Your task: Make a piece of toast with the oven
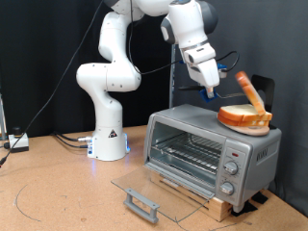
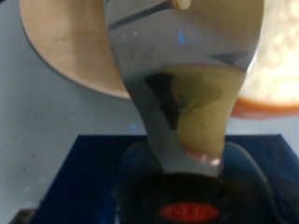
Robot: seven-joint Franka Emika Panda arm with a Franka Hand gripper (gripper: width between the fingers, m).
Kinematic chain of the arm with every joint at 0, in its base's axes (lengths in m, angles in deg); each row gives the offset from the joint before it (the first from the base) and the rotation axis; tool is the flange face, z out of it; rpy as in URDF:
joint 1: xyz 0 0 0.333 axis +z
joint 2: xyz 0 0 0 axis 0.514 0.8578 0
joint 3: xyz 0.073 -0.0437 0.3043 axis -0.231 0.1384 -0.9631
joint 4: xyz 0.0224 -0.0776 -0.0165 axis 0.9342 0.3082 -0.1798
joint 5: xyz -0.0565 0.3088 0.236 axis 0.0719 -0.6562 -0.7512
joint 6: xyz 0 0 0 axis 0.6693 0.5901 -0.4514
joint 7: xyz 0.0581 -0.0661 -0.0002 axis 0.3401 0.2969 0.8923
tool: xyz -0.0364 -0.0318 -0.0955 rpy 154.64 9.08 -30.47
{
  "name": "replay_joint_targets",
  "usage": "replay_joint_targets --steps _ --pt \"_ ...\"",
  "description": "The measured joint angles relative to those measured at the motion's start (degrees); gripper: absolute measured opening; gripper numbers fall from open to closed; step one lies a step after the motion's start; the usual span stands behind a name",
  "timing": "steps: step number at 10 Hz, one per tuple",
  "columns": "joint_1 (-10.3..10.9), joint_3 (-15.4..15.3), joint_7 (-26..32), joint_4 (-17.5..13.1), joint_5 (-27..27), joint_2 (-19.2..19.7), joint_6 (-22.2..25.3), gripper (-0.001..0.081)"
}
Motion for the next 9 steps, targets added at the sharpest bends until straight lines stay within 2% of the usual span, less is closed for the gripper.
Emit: replay_joint_targets --steps 4,9 --pt "-0.1 1.0 0.2 1.5 0.2 -2.1 -1.5 0.0395" --pt "-0.5 1.2 -0.2 2.1 1.6 -2.4 -0.3 0.0395"
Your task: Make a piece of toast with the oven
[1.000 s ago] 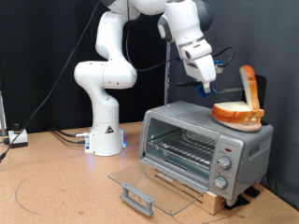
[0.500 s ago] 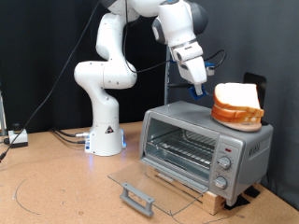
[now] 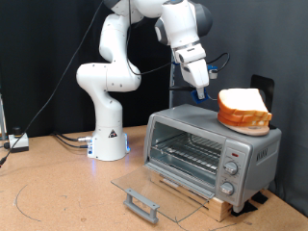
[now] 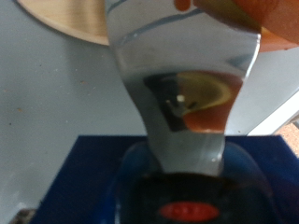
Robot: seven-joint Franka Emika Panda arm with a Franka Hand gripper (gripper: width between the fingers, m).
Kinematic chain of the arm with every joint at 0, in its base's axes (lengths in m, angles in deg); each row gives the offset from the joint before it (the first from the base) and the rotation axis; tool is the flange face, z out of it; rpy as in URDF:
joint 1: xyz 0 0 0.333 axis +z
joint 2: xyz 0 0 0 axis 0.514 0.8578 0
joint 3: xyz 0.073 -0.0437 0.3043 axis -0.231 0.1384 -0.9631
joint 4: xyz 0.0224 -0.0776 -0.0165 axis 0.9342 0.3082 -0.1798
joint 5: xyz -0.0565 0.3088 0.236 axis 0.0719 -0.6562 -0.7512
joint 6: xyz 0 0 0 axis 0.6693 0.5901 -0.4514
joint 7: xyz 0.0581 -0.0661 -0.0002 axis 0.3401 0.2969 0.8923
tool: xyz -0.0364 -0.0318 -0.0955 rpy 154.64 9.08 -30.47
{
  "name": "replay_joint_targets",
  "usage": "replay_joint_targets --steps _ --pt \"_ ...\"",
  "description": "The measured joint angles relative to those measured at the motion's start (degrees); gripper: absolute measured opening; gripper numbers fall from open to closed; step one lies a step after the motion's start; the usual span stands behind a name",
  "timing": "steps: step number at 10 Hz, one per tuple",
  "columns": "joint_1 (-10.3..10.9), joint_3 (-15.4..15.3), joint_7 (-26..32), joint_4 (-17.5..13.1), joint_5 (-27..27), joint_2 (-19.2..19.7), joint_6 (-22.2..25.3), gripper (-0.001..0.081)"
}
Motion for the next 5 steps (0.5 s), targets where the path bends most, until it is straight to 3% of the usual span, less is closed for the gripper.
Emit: replay_joint_targets --steps 3,5 --pt "0.4 -0.1 1.7 0.1 0.4 0.0 2.1 0.0394" --pt "2.8 0.1 5.1 0.5 0.3 -0.4 6.2 0.0394"
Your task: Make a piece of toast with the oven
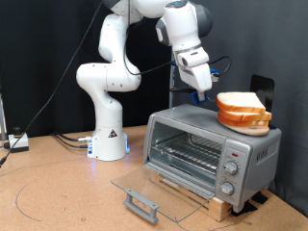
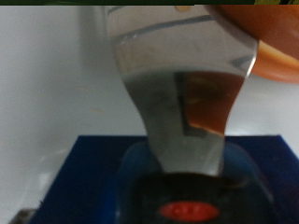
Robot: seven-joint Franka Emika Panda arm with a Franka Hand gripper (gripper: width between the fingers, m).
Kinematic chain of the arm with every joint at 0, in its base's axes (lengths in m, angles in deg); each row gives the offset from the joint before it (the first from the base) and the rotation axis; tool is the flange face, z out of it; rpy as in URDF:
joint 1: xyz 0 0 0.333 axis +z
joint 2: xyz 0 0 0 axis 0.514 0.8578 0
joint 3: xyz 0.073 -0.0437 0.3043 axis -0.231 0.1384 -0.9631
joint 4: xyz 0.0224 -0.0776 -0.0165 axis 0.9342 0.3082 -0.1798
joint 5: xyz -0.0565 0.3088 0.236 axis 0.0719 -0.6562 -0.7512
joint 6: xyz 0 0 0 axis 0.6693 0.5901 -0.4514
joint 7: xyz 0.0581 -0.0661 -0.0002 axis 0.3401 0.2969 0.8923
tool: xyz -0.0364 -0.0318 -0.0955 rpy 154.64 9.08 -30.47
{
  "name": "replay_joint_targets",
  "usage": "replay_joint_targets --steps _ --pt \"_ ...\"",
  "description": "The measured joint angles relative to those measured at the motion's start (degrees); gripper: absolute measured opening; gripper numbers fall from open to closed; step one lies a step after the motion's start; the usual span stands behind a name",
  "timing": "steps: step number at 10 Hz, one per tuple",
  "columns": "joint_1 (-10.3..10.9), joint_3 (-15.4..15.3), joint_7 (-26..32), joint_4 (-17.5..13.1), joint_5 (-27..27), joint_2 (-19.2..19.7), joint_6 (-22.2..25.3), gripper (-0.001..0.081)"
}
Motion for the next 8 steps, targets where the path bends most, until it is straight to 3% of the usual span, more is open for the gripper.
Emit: replay_joint_targets --steps 3,6,8 --pt "4.4 0.0 0.5 2.9 -1.6 -3.6 2.7 0.0394" --pt "4.9 -0.1 -1.4 4.4 -3.3 -7.0 2.6 0.0394" --pt "5.4 1.5 -0.3 4.7 -3.3 -8.6 5.4 0.0394"
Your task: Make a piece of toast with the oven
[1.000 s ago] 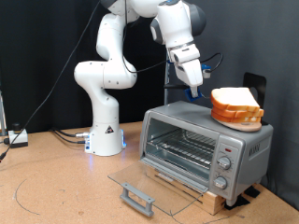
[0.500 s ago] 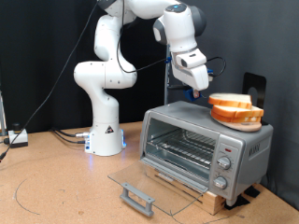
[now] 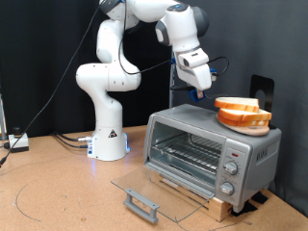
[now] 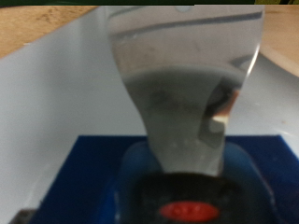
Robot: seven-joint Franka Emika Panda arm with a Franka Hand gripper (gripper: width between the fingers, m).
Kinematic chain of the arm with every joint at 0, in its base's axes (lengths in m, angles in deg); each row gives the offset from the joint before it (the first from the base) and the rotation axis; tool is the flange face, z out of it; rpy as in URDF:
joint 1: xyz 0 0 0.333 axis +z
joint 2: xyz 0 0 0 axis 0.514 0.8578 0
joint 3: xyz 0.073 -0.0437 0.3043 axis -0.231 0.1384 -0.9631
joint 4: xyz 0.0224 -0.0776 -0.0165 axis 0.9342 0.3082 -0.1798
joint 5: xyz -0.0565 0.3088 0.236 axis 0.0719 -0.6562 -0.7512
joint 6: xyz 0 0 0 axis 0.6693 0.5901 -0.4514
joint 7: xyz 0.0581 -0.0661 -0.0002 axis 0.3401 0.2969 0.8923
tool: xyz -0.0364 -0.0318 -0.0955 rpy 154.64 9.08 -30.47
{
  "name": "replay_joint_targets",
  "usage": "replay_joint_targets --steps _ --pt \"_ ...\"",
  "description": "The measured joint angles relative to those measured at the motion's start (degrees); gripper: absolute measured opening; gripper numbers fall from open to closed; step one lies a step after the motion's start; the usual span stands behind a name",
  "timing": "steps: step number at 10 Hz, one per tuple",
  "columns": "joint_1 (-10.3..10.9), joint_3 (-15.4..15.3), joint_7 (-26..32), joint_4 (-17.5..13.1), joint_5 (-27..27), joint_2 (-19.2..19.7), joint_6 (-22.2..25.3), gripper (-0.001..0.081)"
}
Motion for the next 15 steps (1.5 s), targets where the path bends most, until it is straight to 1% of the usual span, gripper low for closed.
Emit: replay_joint_targets --steps 2,3,4,5,6,7,9,10,12,13,15 --pt "1.1 3.8 2.2 0.4 0.5 -2.4 4.4 0.0394" --pt "1.2 5.1 2.2 0.9 1.1 -4.0 4.9 0.0394" --pt "0.6 5.7 0.7 1.6 2.6 -6.0 4.4 0.0394" --pt "-0.7 5.8 -1.4 2.1 4.3 -7.9 3.9 0.0394" --pt "-2.2 6.0 -2.6 2.3 6.5 -9.1 4.5 0.0394" --pt "-3.4 6.6 -2.8 2.3 9.0 -9.7 6.5 0.0394" --pt "-5.0 9.2 -2.7 2.2 13.6 -9.9 11.0 0.0394" --pt "-5.9 10.3 -3.0 2.3 15.2 -10.0 11.8 0.0394" --pt "-8.4 10.6 -4.4 3.4 15.4 -10.1 8.6 0.0394" --pt "-9.2 10.5 -4.5 4.1 15.3 -9.9 6.9 0.0394" --pt "-9.5 10.1 -4.4 5.0 15.3 -8.7 5.8 0.0394"
